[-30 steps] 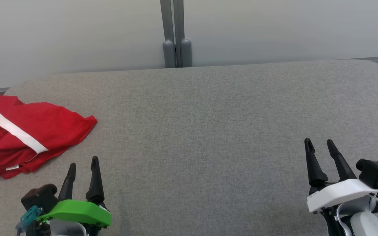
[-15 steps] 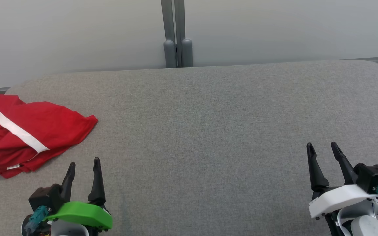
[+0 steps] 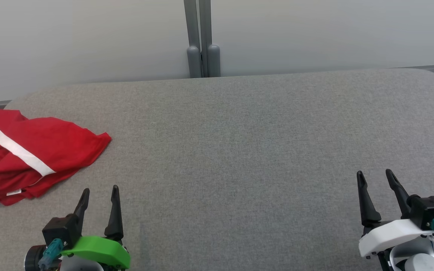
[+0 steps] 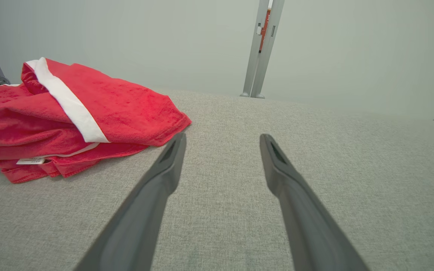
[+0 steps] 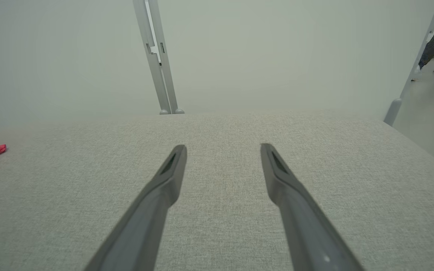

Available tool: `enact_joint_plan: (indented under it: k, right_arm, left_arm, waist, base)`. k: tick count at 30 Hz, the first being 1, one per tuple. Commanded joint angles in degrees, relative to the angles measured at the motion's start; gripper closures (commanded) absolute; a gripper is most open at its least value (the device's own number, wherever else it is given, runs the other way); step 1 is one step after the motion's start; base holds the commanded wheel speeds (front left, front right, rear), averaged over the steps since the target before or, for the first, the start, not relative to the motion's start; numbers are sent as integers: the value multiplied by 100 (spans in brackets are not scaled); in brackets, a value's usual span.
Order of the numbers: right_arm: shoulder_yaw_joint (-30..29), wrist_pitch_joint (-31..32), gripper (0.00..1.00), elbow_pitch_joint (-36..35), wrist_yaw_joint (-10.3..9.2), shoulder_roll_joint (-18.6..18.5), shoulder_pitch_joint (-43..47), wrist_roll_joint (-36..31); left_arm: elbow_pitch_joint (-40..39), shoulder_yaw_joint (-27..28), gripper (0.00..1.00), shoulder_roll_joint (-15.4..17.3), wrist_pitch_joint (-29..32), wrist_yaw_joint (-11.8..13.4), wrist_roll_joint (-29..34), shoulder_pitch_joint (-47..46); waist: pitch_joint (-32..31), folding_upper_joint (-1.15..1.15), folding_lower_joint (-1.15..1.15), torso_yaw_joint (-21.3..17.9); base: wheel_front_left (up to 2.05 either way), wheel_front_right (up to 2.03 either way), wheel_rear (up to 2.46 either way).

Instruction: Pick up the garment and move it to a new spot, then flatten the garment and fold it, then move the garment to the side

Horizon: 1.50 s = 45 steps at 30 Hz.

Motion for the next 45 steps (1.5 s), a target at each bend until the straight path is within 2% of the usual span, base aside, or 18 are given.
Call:
enact_joint_plan:
  k: [1,23,30,36,45]
  right_arm:
    - [-42,-58,0,-1,0,18,21,-129]
    - [-219,-293,0,159,-1,89,124,-853]
    - [-271,-289,0,171,-1,92,158,-785]
    - [-241,-286,0,137,-1,72,216,-734]
    - [54,-285,0,155,-1,61,146,-652]
  left_arm:
    - [14,20,0,42,-57,-39,110,-25]
    - [308,56,0,-9,-291,-173,817,-115]
    - [327,19,0,-24,-272,-185,855,-165]
    - [343,3,0,-38,-272,-180,839,-175]
    - [394,108,0,-50,-270,-160,798,-7]
  waist:
    - [-1,0,0,-4]
    - [-4,0,0,1]
    - [-15,0,0,132]
    - [-36,0,0,563]
    - [-67,0,0,1880]
  base:
    - [0,0,0]
    - [0,0,0]
    - [0,0,0]
    - [0,0,0]
    - [0,0,0]
